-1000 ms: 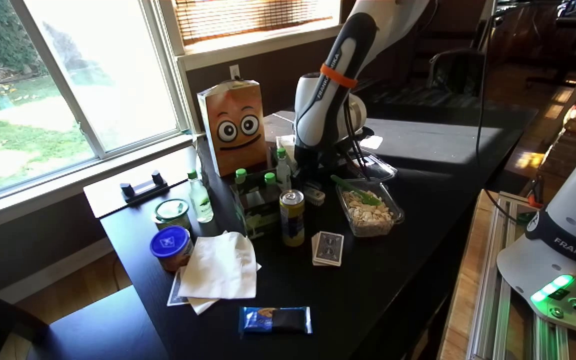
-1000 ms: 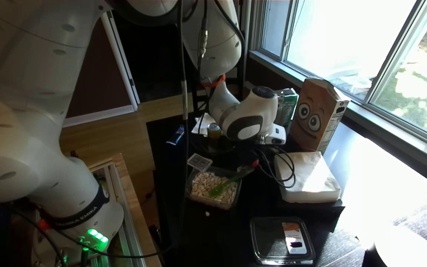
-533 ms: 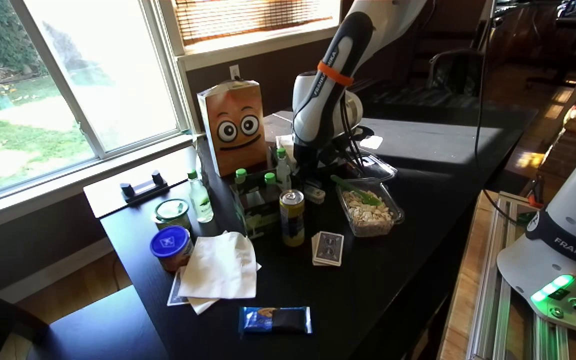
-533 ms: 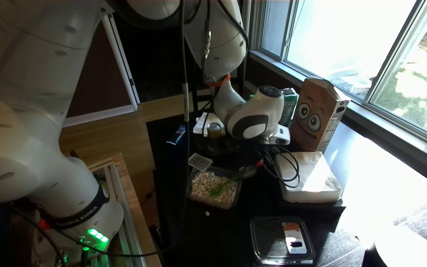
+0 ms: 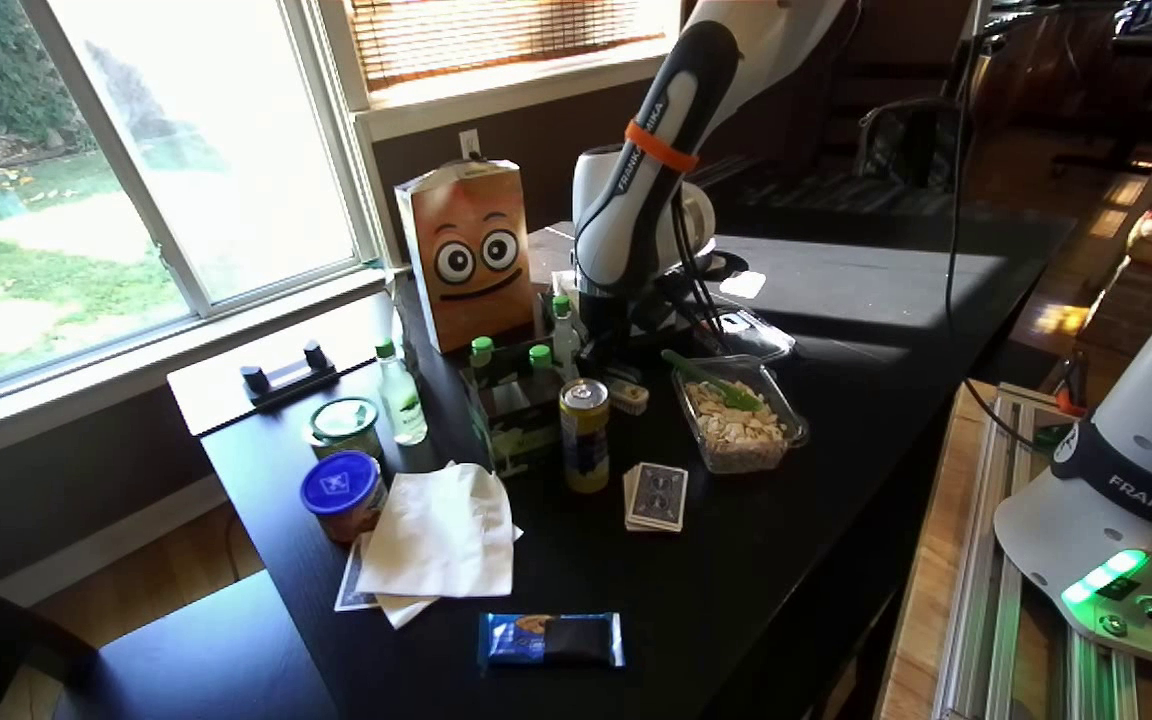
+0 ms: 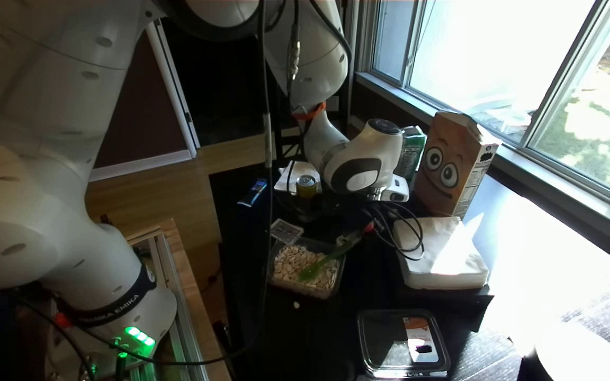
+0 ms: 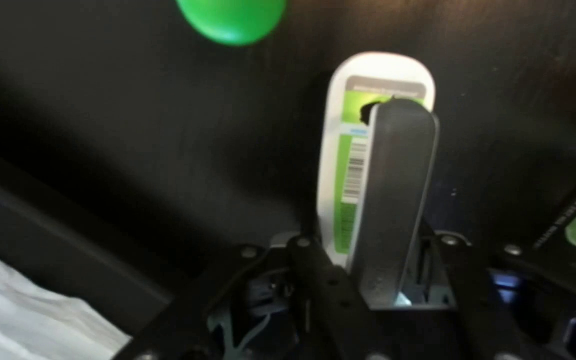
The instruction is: Use the brush to scrub the surface, then move the brush to the right
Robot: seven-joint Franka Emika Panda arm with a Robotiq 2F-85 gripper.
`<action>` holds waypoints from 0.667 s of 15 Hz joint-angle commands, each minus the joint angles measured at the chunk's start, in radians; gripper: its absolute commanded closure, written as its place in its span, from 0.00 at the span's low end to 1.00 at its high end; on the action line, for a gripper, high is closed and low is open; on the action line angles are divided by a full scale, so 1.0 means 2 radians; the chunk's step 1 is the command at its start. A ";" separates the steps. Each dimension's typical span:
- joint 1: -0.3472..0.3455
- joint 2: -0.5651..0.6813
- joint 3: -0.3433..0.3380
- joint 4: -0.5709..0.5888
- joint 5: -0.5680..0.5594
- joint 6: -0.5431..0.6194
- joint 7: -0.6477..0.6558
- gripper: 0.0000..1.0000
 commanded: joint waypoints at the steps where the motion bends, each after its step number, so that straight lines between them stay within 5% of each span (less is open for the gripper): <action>1: 0.008 0.031 -0.043 0.018 0.000 0.022 0.034 0.84; 5: 0.011 0.039 -0.057 0.021 -0.002 0.018 0.047 0.84; 10: -0.032 0.041 0.034 0.020 0.018 -0.012 -0.042 0.84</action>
